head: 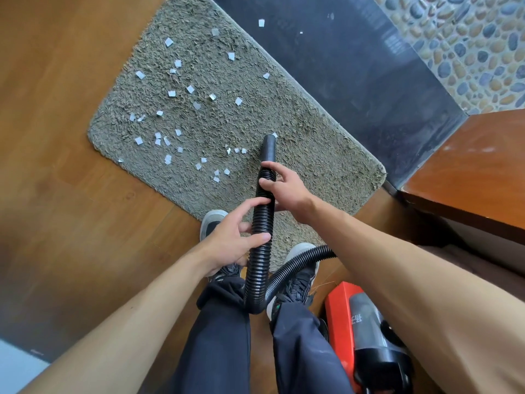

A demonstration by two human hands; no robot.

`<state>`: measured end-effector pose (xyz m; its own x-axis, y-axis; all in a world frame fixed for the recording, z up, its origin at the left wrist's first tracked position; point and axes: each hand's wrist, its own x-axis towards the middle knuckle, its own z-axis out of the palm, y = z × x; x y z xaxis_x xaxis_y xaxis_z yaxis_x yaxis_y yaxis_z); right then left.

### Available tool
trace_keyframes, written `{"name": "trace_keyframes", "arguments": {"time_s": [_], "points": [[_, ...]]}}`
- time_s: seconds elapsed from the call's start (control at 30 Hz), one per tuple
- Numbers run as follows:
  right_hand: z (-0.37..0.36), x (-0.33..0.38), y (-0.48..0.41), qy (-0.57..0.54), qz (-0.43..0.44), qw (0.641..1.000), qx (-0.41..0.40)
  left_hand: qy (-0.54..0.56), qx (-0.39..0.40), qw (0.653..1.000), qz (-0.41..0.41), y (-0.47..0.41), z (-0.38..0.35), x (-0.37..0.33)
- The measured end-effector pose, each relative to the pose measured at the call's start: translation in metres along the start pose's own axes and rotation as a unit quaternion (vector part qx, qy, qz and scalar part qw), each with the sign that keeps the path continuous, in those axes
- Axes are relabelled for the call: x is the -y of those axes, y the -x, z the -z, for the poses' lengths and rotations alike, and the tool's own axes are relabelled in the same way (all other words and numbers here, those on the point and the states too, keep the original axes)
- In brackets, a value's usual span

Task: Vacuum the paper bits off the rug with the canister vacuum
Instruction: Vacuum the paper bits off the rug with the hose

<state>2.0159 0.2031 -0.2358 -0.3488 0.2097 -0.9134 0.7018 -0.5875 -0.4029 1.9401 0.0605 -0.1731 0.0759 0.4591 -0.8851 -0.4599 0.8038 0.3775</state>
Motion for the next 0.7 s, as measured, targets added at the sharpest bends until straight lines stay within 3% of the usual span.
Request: {"name": "trace_keyframes", "arguments": {"time_s": [0.37,0.7], "points": [[0.02,0.006,-0.001,-0.022,0.007,0.999,-0.038,-0.041,0.004,0.999,-0.023,-0.014,-0.009,-0.015],[-0.008,-0.001,0.003,0.009,-0.016,1.0,0.023,0.016,-0.01,1.0,-0.012,0.007,0.001,0.012]]}}
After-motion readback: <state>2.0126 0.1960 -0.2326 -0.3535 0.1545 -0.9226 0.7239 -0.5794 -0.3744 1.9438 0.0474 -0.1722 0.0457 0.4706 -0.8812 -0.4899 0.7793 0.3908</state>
